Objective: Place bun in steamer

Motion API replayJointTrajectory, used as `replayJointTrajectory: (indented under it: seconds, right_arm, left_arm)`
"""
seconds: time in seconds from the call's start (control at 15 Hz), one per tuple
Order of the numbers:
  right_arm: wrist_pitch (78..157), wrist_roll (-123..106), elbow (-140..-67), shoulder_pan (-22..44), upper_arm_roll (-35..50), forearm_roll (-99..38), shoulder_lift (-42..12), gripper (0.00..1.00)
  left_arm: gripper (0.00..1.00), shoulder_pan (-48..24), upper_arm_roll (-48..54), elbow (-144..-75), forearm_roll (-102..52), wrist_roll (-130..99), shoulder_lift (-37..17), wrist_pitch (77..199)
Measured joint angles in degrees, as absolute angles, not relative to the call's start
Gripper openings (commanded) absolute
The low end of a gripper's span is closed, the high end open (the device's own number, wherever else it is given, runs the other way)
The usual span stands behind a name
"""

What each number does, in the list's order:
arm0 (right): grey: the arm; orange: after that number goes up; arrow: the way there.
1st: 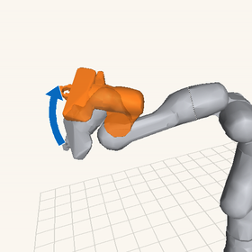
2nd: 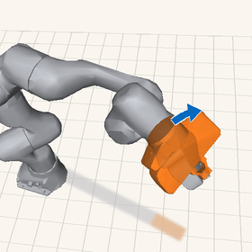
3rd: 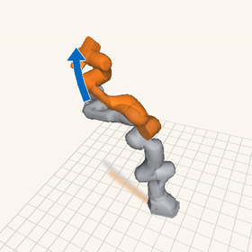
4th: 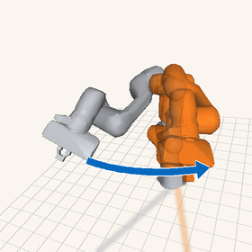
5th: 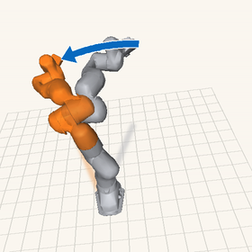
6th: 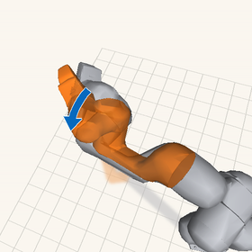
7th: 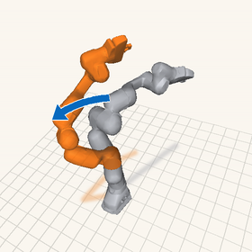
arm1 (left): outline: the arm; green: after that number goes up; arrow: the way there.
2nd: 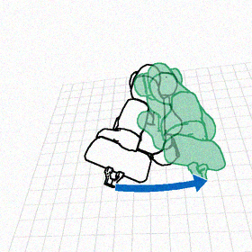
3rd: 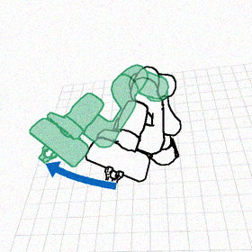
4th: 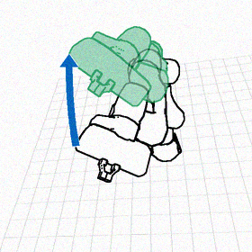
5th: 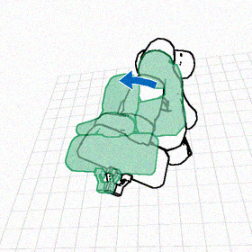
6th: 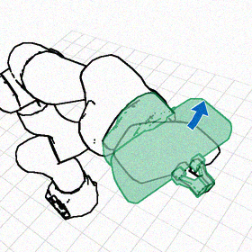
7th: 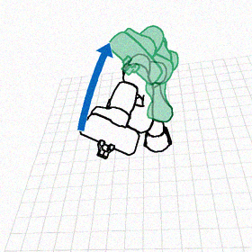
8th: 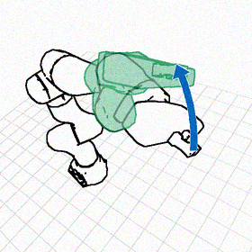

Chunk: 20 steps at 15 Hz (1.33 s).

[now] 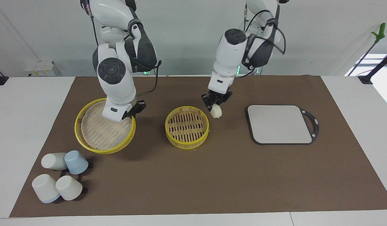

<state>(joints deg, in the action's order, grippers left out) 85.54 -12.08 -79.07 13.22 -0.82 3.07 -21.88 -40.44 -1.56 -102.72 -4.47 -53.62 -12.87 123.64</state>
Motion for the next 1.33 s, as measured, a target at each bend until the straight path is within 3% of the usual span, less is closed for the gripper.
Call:
replayJointTrajectory:
  seconds: [0.33, 0.4, 0.53, 1.0, 1.13, 1.33]
  right_arm:
    - [86.07, -14.00, -80.68, 11.26, -0.81, 3.13, -21.83, 0.00]
    - [86.09, -14.00, -80.80, 11.26, -0.74, 3.13, -21.77, 0.00]
    - [86.12, -14.00, -80.93, 11.34, -0.53, 3.13, -21.64, 0.00]
    - [88.45, -13.53, -81.05, 11.64, -0.25, 2.27, -21.52, 0.00]
    - [92.58, -8.65, -81.17, 13.05, 0.33, -1.72, -21.52, 0.00]
    - [98.49, 5.19, -81.40, 20.81, 0.80, -4.02, -21.52, 0.00]
  left_arm:
    - [0.36, -44.83, -1.80, -106.39, -4.47, -55.50, -20.68, 134.14]
    - [0.52, -44.83, -1.91, -106.41, -4.47, -55.50, -20.98, 134.51]
    - [1.00, -44.83, -2.13, -106.39, -4.47, -55.52, -20.89, 134.86]
    - [1.00, -44.46, -2.82, -106.15, -4.47, -56.21, -19.15, 132.51]
    - [1.00, -41.70, -3.51, -105.72, -4.47, -54.89, -15.39, 126.17]
    - [1.00, -31.61, -4.05, -104.99, -4.43, -43.55, -7.32, 113.41]
